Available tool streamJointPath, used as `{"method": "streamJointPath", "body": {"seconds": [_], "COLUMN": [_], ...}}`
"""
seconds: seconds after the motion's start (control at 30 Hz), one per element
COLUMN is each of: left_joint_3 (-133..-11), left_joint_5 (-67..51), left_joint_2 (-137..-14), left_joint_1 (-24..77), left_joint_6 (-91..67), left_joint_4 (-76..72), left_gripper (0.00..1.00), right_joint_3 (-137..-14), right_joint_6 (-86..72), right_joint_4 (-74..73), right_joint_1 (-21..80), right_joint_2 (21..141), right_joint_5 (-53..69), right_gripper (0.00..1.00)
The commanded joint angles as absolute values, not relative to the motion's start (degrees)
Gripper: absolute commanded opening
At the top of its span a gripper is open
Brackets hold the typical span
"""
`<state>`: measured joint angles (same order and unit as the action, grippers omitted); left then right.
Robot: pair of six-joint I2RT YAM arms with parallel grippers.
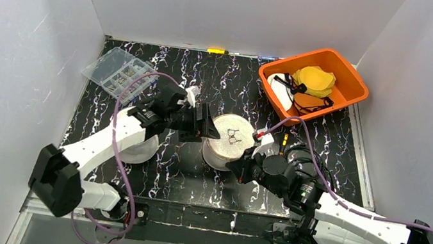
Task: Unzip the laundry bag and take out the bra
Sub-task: Unzip the laundry bag at the center of the board.
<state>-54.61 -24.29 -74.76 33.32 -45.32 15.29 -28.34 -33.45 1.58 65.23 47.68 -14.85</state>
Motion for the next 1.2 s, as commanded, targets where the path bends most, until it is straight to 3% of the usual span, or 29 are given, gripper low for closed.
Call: {"method": "streamJointPath", "body": {"seconds": [0.0,0.2,0.37,0.6,0.9,1.17], "left_joint_3": [-52.1,-43.8,-43.6,-47.5,-49.0,-50.4], "left_joint_5": [-21.0,-19.4,-19.8,-22.5,-24.2,-23.5], "left_joint_2": [-66.0,-55.6,-56.1,-64.1,-72.4,-72.9], "left_joint_1": [33.0,33.7,35.0,35.3,35.9,35.9], "left_joint_6": [-43.7,-52.3,-55.9,-57.5,-58.7,-57.9], "left_joint_4": [23.3,21.3,17.4,12.0,6.6,7.3], "left_gripper": [0.82,0.94,0.95,0.88,0.58,0.05], "right_joint_3": [-31.5,-32.8,-34.4,-35.3,-34.9,-34.7], "right_joint_6": [-33.3,-33.0,-32.7,-32.6,-32.6,-32.7], "right_joint_4": [6.7,9.8,13.5,14.9,11.7,8.5], "right_joint_1": [65.3,65.3,65.4,65.3,65.4,65.5], "right_joint_2": [48.6,51.9,56.6,58.3,55.6,52.8], "right_joint_5": [-13.9,-11.4,-9.0,-8.0,-9.4,-11.6], "right_gripper": [0.01,0.01,0.01,0.01,0.01,0.01]}}
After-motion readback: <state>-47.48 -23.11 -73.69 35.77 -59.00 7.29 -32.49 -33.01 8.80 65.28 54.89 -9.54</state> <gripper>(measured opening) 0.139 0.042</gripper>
